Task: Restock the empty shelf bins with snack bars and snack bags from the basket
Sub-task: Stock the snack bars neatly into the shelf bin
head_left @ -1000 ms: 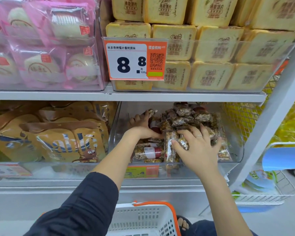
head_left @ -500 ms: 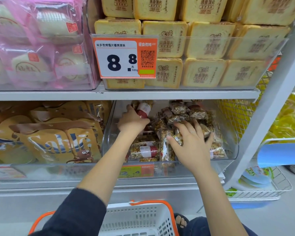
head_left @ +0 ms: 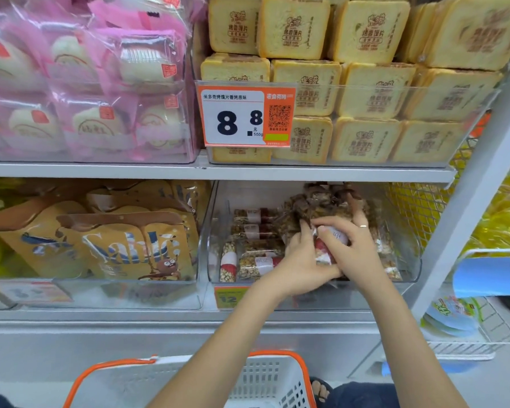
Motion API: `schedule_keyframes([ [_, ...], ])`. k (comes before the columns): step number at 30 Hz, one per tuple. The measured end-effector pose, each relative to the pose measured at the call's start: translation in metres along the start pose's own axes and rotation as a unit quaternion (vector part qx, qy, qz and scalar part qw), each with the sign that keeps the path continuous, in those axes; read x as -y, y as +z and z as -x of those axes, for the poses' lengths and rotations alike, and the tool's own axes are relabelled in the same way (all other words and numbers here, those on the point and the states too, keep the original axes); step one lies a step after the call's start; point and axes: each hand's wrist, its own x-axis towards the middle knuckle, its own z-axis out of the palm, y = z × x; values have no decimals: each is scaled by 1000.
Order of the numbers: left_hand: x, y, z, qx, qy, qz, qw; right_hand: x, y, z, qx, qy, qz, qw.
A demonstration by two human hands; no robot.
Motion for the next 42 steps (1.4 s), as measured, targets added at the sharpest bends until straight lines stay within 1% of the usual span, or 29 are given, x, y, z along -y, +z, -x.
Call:
schedule_keyframes([
  [2, 10, -8, 7, 8, 28, -71, 997, -1, 2, -4, -15, 20, 8, 1000],
  [4, 18, -16, 13, 19, 47, -97, 994, 1, 2, -6, -48, 41, 16, 998],
  [5, 22, -17, 13, 15, 56, -104, 993, 4, 3, -6, -72, 49, 39, 995],
  [6, 22, -16, 14, 2, 66, -118, 991, 7, 4, -5, -102, 52, 95, 989],
  [7, 20, -14, 13, -10, 77, -129, 989, 11, 5, -1, -127, 43, 174, 976],
  [8, 17, -12, 11, -16, 90, -124, 988, 15, 9, 3, -134, 25, 247, 959],
  [9, 13, -10, 9, -11, 104, -103, 989, 20, 11, 8, -107, 15, 291, 951],
  [11, 8, -11, 7, 27, 123, -84, 988, 27, 14, 15, -10, 47, 308, 950],
  [12, 10, -18, 7, 48, 120, -89, 988, 26, 13, 16, 20, 73, 311, 947],
  [13, 14, -28, 8, 57, 101, -94, 989, 24, 11, 16, 28, 92, 320, 943],
  [14, 17, -41, 9, 41, 66, -94, 992, 20, 9, 15, 27, 98, 334, 937],
  [15, 22, -54, 9, 5, 26, -95, 995, 16, 8, 14, 27, 96, 351, 931],
  [16, 27, -66, 8, -33, -14, -119, 992, 14, 9, 14, 26, 94, 362, 927],
  [17, 32, -74, 4, -58, -48, -168, 983, 14, 10, 13, 24, 94, 366, 925],
  [19, 39, -77, -13, -35, -90, -266, 959, 14, 13, 11, 17, 100, 363, 926],
  [20, 43, -76, -22, -21, -106, -299, 948, 14, 14, 11, 12, 103, 359, 927],
  [22, 48, -73, -40, -16, -134, -347, 928, 12, 13, 10, 5, 107, 354, 929],
  [25, 51, -78, -50, 14, -153, -369, 917, 10, 11, 9, 14, 106, 348, 931],
  [27, 53, -83, -51, 41, -162, -364, 916, 10, 10, 9, 16, 105, 345, 932],
  [31, 49, -90, -50, 63, -197, -337, 919, 9, 9, 8, 19, 106, 339, 935],
  [32, 48, -91, -50, 56, -210, -343, 914, 8, 9, 8, 17, 105, 335, 936],
  [34, 46, -93, -47, 1, -214, -393, 894, 8, 9, 8, 14, 102, 329, 939],
  [36, 46, -91, -44, -74, -182, -462, 865, 7, 9, 9, 12, 97, 326, 940],
  [38, 48, -86, -41, -115, -151, -486, 853, 7, 9, 9, 12, 92, 327, 940],
  [40, 52, -80, -36, -118, -134, -499, 848, 7, 8, 10, 12, 89, 329, 940],
  [42, 55, -80, -32, -82, -119, -510, 848, 6, 8, 11, 11, 87, 330, 940],
])
